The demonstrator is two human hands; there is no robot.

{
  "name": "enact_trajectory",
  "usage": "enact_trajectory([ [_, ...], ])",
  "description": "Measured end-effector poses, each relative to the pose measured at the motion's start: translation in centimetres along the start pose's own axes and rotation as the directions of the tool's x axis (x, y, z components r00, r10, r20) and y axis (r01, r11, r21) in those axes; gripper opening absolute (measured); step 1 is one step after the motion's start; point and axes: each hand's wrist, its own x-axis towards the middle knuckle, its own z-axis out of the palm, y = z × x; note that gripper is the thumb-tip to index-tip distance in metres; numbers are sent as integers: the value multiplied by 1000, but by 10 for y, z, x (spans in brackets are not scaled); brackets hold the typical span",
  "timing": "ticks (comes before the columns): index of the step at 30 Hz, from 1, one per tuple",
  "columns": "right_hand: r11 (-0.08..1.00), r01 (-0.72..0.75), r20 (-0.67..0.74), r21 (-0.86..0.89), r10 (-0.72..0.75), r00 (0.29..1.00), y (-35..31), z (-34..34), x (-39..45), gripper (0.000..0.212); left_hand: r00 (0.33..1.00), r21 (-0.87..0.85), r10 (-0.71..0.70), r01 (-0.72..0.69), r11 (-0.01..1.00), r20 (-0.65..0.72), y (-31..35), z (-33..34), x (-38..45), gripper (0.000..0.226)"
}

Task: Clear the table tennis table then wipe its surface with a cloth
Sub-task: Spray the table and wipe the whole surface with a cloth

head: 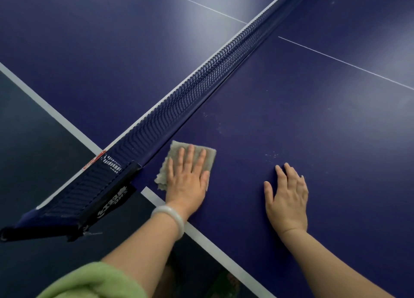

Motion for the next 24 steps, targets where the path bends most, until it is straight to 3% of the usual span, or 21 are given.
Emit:
enact_trajectory([
  [2,1000,-6,6,5,6,1000,-1,0,0,57,993,-71,-118,118,990,15,20,-1,7,61],
  [3,1000,-7,7,11,6,1000,0,0,0,57,996,-76,-84,83,994,-8,38,0,-1,61],
  [5,1000,-4,-3,26,4,1000,0,-1,1,56,985,-41,167,-169,985,-34,73,8,-36,62],
  [7,1000,-5,8,29,4,1000,1,-1,1,56,901,-28,434,-434,900,9,85,12,-70,61],
  [9,1000,-1,10,30,1,1000,1,-1,1,56,847,-2,532,-532,847,14,69,12,-71,61],
  [11,1000,3,5,28,-3,1000,1,-2,1,56,881,67,473,-471,879,-5,45,9,-48,62],
  [14,999,15,-15,30,-15,1000,1,-1,0,57,982,67,181,-184,981,50,3,-5,3,63],
  [16,1000,22,-36,19,-22,999,2,1,0,58,992,-2,-46,46,999,113,-8,-15,25,60],
  [18,1000,27,-55,-6,-28,998,4,4,0,62,983,-44,-161,165,985,83,9,-16,30,59],
  [19,999,31,-61,-17,-32,998,5,6,1,64,990,-54,-132,135,989,55,26,-12,26,61],
  [21,999,34,-67,-33,-36,997,5,6,2,65,994,-57,108,-107,993,21,64,-3,8,64],
  [24,999,31,-78,-17,-32,996,6,5,2,63,868,-20,495,-494,869,37,90,3,-10,61],
])
